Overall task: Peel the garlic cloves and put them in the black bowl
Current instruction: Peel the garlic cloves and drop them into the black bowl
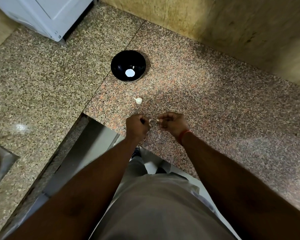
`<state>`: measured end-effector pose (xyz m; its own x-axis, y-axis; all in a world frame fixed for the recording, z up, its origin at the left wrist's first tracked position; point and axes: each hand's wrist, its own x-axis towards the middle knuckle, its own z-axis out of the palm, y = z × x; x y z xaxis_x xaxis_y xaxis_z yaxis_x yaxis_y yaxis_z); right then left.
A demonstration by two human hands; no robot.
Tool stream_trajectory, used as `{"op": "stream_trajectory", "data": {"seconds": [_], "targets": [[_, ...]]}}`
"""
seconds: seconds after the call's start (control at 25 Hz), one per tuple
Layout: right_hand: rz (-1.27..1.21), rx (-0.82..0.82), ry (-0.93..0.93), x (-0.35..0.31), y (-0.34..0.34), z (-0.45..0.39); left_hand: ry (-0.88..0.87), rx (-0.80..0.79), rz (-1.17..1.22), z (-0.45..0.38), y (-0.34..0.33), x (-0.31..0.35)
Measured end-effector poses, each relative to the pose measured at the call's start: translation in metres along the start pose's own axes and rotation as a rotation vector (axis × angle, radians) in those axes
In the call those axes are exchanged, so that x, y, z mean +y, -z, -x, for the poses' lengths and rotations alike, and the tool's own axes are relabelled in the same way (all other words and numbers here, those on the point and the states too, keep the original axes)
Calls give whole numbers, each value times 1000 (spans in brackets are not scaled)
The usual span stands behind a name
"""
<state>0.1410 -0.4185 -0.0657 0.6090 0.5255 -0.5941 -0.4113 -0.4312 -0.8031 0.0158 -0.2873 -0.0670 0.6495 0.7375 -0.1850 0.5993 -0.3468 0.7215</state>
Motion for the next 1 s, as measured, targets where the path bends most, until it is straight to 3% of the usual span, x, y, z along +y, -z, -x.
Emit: {"op": "stream_trajectory", "data": {"seconds": [0.32, 0.8, 1.0], "targets": [[67, 212, -42, 4, 7, -13, 100, -35, 3, 1, 0, -4], [80, 377, 17, -3, 8, -18, 122, -101, 75, 1, -1, -14], [361, 366, 135, 8, -1, -5, 280, -80, 235, 0, -2, -15]]}}
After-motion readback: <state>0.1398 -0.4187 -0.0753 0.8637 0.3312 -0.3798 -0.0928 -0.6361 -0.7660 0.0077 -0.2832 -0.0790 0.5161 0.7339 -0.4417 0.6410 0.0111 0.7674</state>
